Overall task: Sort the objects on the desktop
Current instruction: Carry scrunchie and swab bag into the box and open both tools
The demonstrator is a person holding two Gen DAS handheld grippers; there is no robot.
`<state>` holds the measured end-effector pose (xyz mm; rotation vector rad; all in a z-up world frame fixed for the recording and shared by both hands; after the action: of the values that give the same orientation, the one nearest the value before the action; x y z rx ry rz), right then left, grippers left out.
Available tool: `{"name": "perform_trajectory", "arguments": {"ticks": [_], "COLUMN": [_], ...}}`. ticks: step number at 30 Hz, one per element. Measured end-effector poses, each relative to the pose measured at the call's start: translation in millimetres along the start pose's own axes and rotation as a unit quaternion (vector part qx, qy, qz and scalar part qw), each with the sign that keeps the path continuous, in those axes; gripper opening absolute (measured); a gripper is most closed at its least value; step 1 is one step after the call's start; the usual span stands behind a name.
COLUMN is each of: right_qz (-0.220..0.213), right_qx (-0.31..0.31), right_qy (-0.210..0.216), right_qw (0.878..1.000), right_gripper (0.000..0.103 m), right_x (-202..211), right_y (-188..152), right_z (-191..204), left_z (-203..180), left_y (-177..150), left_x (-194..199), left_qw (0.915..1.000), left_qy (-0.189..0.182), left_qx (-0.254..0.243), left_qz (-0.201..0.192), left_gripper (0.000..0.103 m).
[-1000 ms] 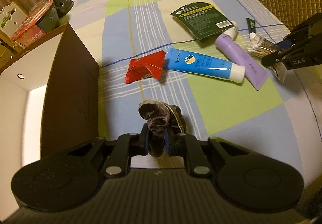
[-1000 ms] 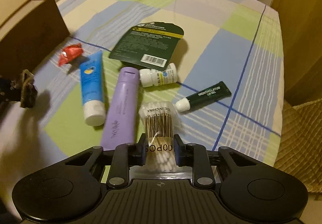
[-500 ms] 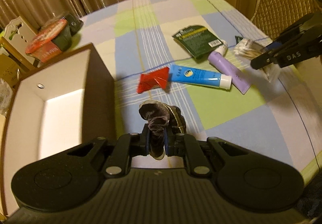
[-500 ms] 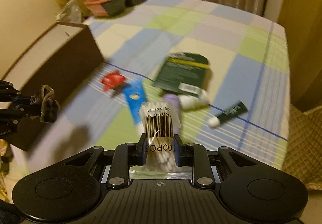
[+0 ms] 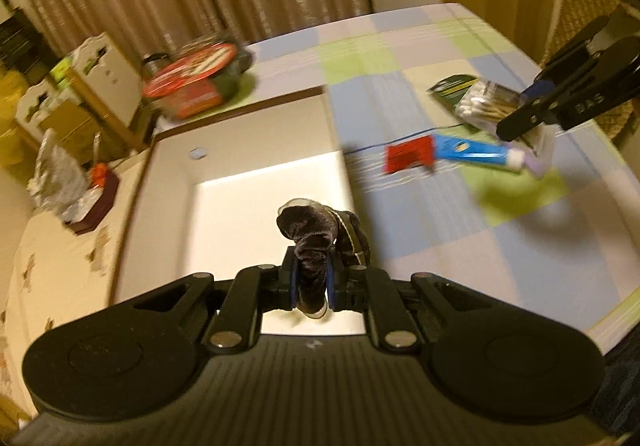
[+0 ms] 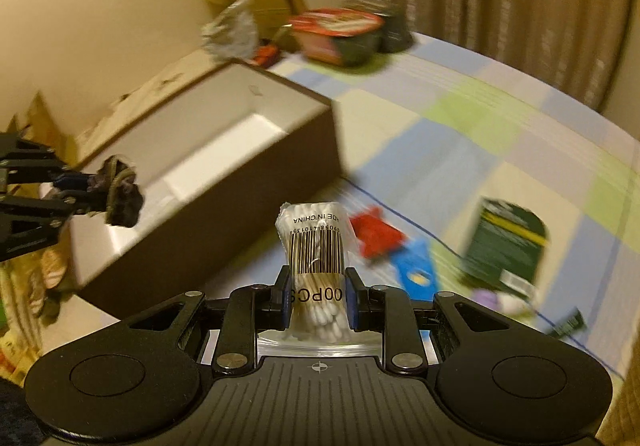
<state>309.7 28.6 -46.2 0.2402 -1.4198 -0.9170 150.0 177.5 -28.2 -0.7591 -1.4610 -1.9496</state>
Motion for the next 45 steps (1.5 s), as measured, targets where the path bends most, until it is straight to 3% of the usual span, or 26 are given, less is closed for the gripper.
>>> {"name": "perform_trajectory", "arguments": {"ticks": [8,17,30,45], "right_qz": [-0.002,0.024,0.106,0.154], "right_qx": [0.07,0.112,0.087,0.091], "right_qy": [0.058,0.06,0.01,-0.011], "right_qw": [0.996,0.992,0.991,0.984], "right_gripper": [0.025,0.025,0.025,0.025], "right_x": [-39,-102,-182,-222], "right_y": [43,84,98,85], "right_z": [72,117,104,87], "left_z": [54,92,111,118], "left_y": [-27,-28,-12,-24], "left_x": [6,-20,-103,-164], "left_qw": [0.9997,0.9993,0.9893,0.9837], "left_qy": [0.022,-0.006,-0.084,-0.117], "left_qx": [-0.001,-0.032,-0.11,-0.11], "left_qz": [0.012,0.017,0.044,0.081], "left_gripper": [0.01,0.01,0.01,0.01]}}
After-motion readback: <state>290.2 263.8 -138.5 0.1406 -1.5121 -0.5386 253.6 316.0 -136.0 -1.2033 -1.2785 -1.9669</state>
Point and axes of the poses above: each gripper's, at about its wrist camera, not at the fingertips, and x roughly against the way its jaws point, z to its left, y to its top, the point moved 4 cm from there along -x, roughly the way its jaws point, and after that the axes turned 5 degrees about -z, right-handed, at the moved point
